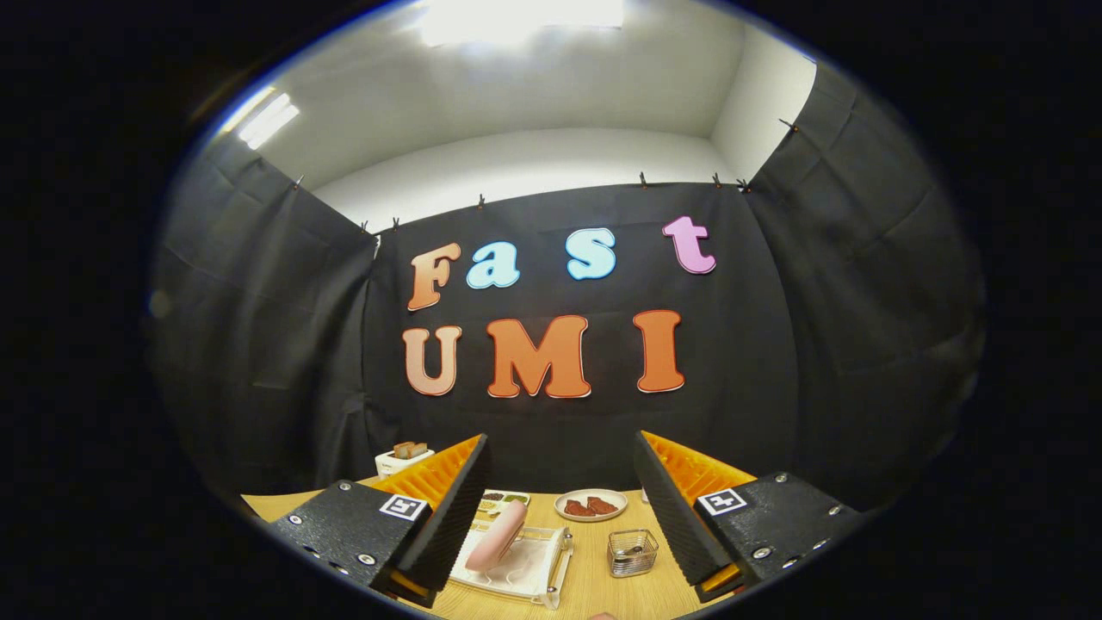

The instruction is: Take the plate from the dish rack, then take the spoon from the basket and place it into the plate.

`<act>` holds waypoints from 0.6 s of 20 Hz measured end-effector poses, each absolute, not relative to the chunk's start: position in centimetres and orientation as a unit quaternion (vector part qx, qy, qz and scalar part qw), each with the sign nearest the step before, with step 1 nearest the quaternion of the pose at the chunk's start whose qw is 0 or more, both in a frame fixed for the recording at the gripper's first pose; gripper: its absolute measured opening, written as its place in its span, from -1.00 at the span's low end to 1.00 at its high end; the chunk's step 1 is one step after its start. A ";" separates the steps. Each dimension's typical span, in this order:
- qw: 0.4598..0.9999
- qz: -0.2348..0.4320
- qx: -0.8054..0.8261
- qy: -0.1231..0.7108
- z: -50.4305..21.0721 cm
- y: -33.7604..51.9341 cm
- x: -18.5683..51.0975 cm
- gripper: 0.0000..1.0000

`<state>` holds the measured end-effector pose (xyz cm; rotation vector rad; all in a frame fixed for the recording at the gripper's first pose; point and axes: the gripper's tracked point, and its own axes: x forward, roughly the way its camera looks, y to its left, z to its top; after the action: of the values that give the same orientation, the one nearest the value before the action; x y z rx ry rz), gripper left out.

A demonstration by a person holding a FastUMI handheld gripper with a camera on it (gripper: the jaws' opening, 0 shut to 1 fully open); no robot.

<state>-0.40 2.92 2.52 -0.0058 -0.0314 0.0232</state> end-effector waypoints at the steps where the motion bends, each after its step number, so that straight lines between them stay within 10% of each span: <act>1: 1.000 0.014 -0.003 -0.018 2.7 3.2 -0.4 0.96; 12: 0.999 0.044 -0.008 0.013 1.8 5.2 0.1 0.96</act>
<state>0.06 5.24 1.78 -0.0155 0.0263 0.0880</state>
